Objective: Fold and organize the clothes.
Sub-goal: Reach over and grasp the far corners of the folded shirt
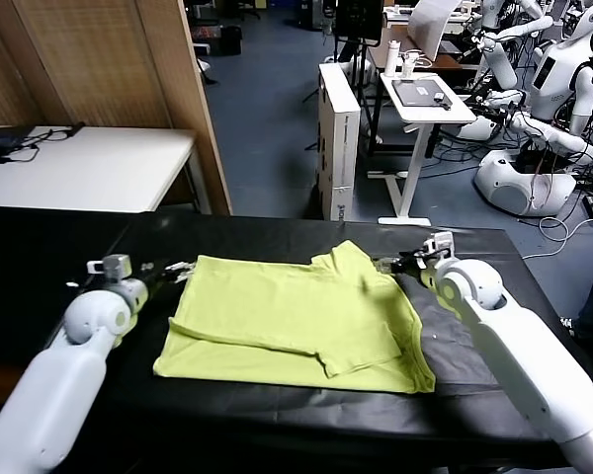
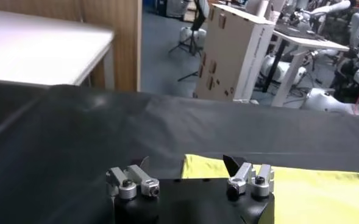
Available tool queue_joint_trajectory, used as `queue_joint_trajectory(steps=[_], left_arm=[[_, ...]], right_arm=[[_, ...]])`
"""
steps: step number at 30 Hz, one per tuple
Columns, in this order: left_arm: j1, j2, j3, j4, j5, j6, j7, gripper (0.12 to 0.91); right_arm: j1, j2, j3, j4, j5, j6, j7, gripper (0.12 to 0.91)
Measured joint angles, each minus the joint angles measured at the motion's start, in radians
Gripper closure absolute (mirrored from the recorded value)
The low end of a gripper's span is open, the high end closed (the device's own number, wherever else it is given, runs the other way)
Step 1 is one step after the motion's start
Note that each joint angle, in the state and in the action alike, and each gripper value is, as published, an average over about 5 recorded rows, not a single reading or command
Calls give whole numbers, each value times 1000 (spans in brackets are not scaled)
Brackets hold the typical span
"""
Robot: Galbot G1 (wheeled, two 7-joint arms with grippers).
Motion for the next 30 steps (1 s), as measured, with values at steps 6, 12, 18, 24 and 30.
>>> queue_joint_trajectory(steps=[6,12,18,24,30], left_arm=[[-39,-21,29,50,12,-1,-1,123],[-64,-44,47,83,29,-9,-6,123],[-74,-53,54,107,45,-16,-5,123],[-79,-60,54,126,55,-20,-5,210],[-102,-77,63,153,57,-25,5,262]], right_arm=[[8,13,-19,-24,-17,5,-7,118],[8,30,-34,-41,-29,9,-13,118],[13,46,-42,-55,-33,10,-13,139],[23,59,-47,-70,-36,10,-12,175],[25,64,-48,-79,-39,10,-13,257]])
